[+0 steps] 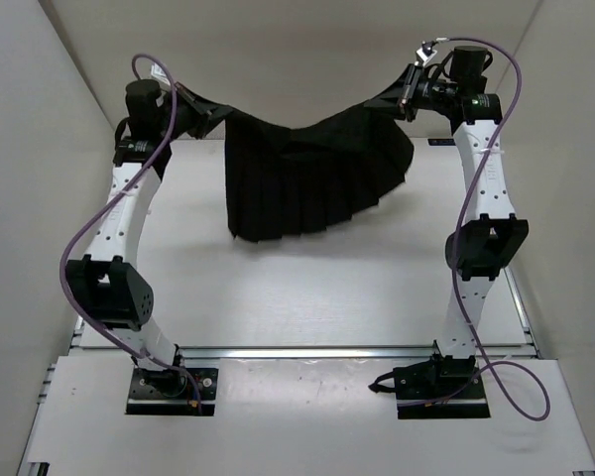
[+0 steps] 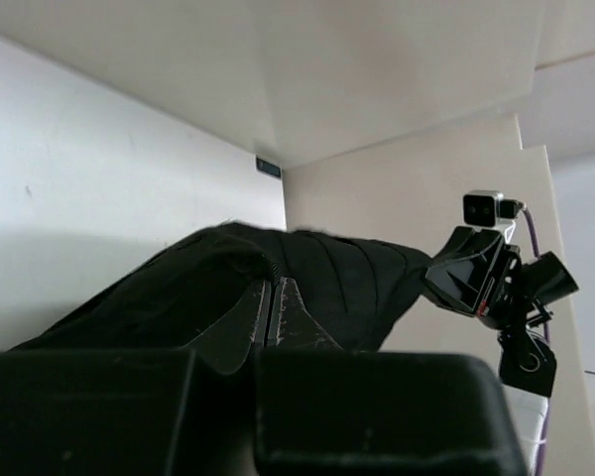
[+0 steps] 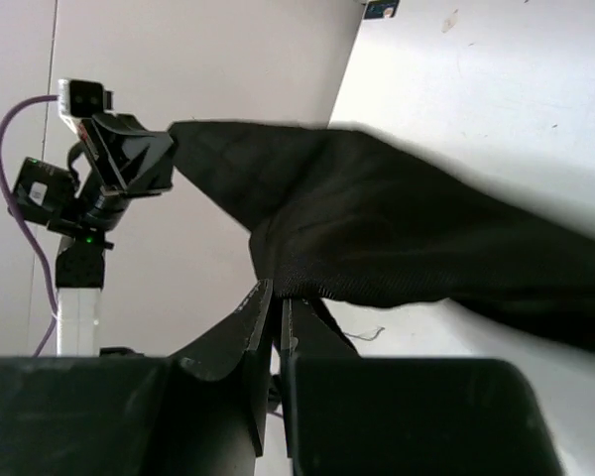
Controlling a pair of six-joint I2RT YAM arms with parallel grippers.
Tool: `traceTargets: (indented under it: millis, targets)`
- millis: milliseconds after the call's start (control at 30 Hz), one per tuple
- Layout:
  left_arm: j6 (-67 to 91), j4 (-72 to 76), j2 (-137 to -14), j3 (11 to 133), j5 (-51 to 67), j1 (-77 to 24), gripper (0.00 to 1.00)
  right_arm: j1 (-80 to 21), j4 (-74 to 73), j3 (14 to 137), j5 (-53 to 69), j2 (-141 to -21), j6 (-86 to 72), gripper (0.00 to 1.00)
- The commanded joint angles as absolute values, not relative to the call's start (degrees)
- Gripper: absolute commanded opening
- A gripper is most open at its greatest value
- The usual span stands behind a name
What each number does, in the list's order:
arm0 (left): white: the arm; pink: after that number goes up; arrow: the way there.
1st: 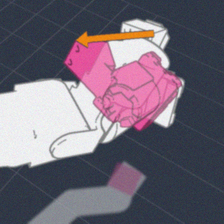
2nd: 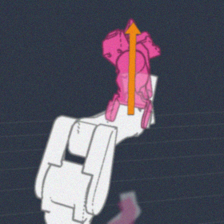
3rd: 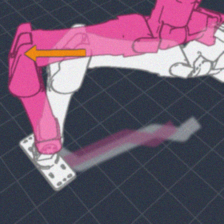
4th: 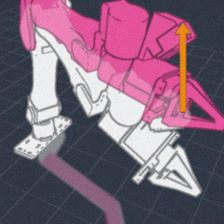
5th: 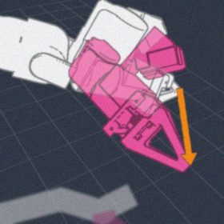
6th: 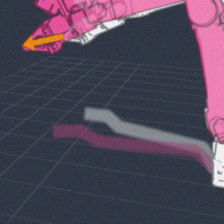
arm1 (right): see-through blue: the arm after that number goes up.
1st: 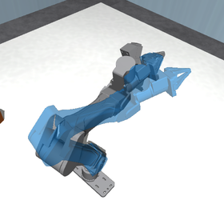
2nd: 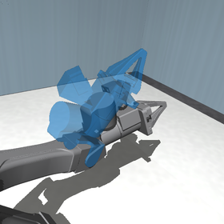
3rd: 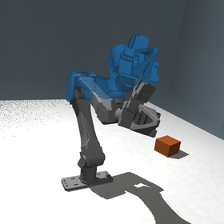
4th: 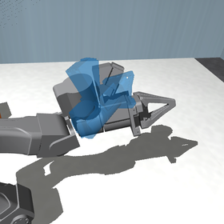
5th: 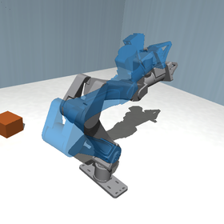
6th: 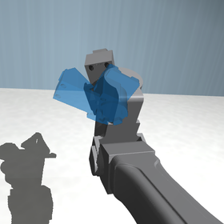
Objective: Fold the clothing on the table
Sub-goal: Flatten the skirt out, then fold the skirt
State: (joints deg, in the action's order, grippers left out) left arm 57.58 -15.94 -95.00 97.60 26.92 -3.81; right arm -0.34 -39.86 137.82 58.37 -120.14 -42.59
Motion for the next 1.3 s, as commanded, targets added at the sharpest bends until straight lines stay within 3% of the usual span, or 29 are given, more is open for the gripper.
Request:
traceTargets:
  millis: [0,333,400,467,500,600,833,1267]
  targets:
    - [52.3,-20.6,-89.5,106.7,26.5,-3.4,0.0,-0.1,-41.1,143.4,62.1,-115.8,-44.1,0.0]
    - [56.2,-5.8,-66.8,48.4,27.2,-6.9,0.0,-2.1,-43.5,94.5,42.5,-99.0,-26.5,0.0]
    - [56.2,-4.8,-64.3,37.0,27.5,-7.2,0.02,-2.9,-42.4,82.2,38.4,-95.4,-24.9,0.07]
    - [54.9,-5.6,-63.3,30.7,27.4,-8.3,0.49,-3.6,-42.1,75.7,32.9,-93.5,-23.3,0.22]
    - [53.8,-5.9,-62.5,27.7,27.4,-8.6,0.51,-3.5,-42.2,72.7,29.9,-93.3,-22.5,0.3]
    - [52.4,-5.8,-61.7,23.4,27.9,-9.7,0.73,-3.3,-40.9,66.0,26.2,-91.0,-20.2,0.43]
    - [47.5,-8.6,-62.8,22.7,24.3,-12.3,0.81,-6.0,-34.6,49.7,21.4,-82.7,-20.2,0.48]
    - [46.1,-13.7,-75.0,29.6,7.3,-16.8,0.73,-12.5,-24.5,43.9,22.4,-89.6,-27.6,0.48]
